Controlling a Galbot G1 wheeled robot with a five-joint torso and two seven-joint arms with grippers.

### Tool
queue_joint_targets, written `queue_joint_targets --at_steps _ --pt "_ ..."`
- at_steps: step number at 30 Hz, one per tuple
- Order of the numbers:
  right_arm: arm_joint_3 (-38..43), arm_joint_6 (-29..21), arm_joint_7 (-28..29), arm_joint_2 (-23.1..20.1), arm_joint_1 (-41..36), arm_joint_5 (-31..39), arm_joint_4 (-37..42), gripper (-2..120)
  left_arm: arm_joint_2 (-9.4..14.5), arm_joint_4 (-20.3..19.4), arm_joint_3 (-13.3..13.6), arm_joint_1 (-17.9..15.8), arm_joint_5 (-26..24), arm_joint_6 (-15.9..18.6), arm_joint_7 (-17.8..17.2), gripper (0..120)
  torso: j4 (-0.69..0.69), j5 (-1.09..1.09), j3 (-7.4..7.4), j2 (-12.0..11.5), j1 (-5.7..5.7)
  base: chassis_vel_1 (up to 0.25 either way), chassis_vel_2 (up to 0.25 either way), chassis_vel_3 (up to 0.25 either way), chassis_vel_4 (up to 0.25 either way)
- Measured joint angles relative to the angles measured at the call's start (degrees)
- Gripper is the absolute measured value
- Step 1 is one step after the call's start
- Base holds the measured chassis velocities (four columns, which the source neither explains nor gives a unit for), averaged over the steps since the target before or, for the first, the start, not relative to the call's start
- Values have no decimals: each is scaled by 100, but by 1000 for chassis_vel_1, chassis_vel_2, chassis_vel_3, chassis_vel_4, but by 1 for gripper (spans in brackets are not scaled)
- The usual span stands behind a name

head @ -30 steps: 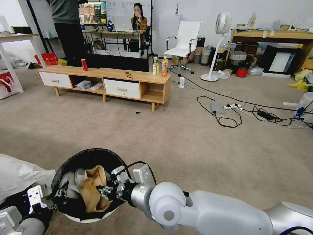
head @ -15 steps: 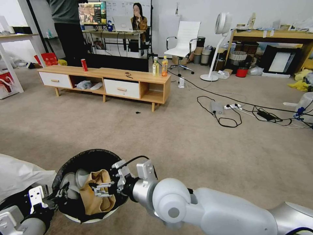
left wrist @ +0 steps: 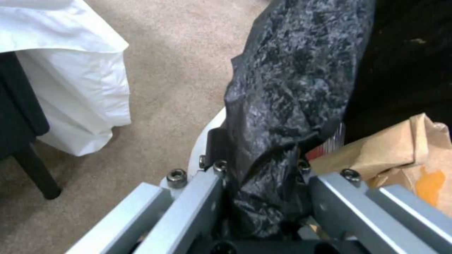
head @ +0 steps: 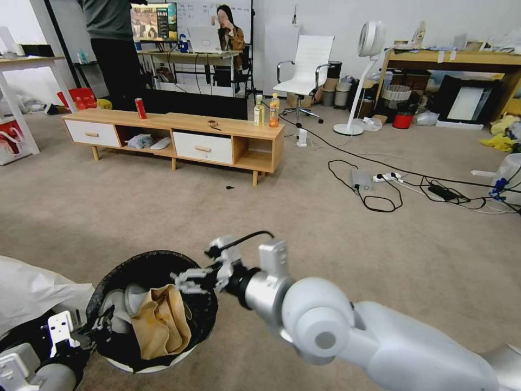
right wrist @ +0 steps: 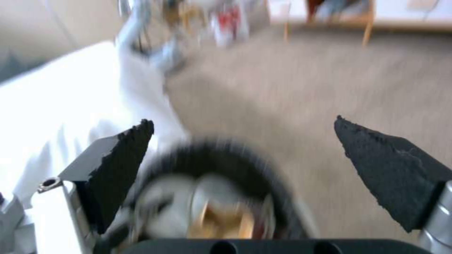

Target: Pick up the trash bin and place the garbage on the floor into it.

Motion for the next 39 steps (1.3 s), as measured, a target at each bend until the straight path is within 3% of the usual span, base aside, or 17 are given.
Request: queue_joint_targets --at_steps 4,5,7,10,13,16,22,24,25,30,32,36,39 --pt "391 606 -434 -139 -260 -560 -36 99 -2 1 -14 3 0 -2 0 5 0 0 0 0 0 0 0 0 0" --pt "730 1099 -745 -205 -533 -1070 -107 99 -15 1 -40 16 1 -5 1 5 0 1 0 0 0 0 0 0 0" --pt "1206 1594 -1098 -266 -869 -1616 -164 99 -33 -2 -90 31 5 -8 2 5 0 1 0 0 0 0 0 0 0" --pt "1479 1877 -1286 -291 -1057 -1896 -207 99 -45 -11 -112 42 5 -10 2 5 0 1 0 0 0 0 0 0 0" --pt "2430 2540 -1684 -319 -1594 -2465 -270 100 -85 -39 -136 69 38 -15 4 5 -1 1 0 0 -1 0 0 0 0" --pt "3027 2787 -1787 -318 -1941 -2806 -270 100 -115 -62 -141 108 77 -23 15 5 1 0 0 0 0 0 0 0 0" --pt "4024 2967 -1898 -364 -2804 -3597 -148 100 -172 -127 -198 195 211 -71 61 5 -5 0 0 -1 -1 0 0 0 0" --pt "4173 2960 -1844 -331 -2940 -3770 -102 100 -218 -168 -225 240 238 -83 71 5 -1 0 0 0 -1 0 0 0 0" --pt "4384 2901 -1763 -263 -3136 -4092 -37 100 -270 -211 -242 265 269 -88 73 5 4 0 0 -1 0 0 0 0 0" --pt "4762 2733 -1613 -179 -3616 -4724 156 100 -323 -271 -224 284 374 -104 81 5 2 1 0 -1 -1 0 0 0 0" --pt "5011 2531 -1324 -178 -4152 -5120 319 100 -350 -313 -194 316 400 -106 85 5 -2 0 0 -1 -1 0 0 0 0" --pt "5230 2453 -1190 -150 -4702 -5366 431 100 -379 -353 -154 347 446 -107 84 5 0 0 0 -1 -1 0 0 0 0" --pt "5377 2430 -1097 -57 -5395 -5964 559 100 -418 -380 -114 370 547 -122 103 5 0 0 -1 -1 0 0 0 0 0"
